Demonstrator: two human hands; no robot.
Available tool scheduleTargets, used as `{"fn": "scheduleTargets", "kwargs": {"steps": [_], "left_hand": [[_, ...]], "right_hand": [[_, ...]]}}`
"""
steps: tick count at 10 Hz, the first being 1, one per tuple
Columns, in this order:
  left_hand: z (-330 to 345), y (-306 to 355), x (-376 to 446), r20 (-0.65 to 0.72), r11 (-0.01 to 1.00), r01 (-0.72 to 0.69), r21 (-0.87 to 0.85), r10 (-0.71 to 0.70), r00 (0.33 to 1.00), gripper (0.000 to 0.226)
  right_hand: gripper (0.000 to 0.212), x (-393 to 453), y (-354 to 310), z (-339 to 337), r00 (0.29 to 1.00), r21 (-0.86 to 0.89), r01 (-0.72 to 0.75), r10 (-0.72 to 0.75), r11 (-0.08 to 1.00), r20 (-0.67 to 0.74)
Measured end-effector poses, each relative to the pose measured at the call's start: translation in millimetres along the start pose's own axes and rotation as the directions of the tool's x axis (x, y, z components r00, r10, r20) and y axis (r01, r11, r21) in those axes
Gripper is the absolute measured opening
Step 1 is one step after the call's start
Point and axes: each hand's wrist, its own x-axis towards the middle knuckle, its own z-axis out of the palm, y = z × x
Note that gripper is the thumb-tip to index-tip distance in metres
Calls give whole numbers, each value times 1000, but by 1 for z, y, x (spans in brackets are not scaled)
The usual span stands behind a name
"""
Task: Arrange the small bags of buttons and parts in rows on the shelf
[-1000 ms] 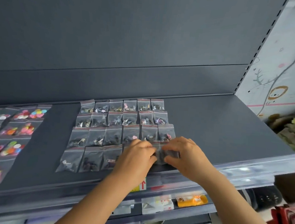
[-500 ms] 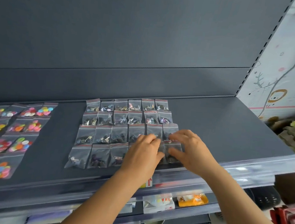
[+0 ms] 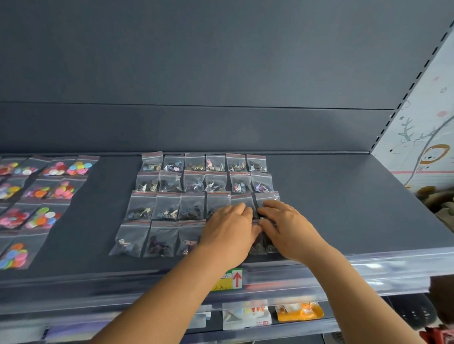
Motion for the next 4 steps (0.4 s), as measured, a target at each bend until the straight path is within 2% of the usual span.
{"fn": "scheduleTargets", "kwargs": {"steps": [2, 4], "left_hand": [[-2, -1, 0, 1, 999, 4, -33, -3, 1000, 46], [-13, -12, -6, -85, 999, 14, -42, -17, 996, 51]], "right_hand": [[35, 0, 0, -1, 1000, -3, -6, 6, 1000, -3], [38, 0, -10, -7, 995, 27, 11, -8, 1000, -97]]}}
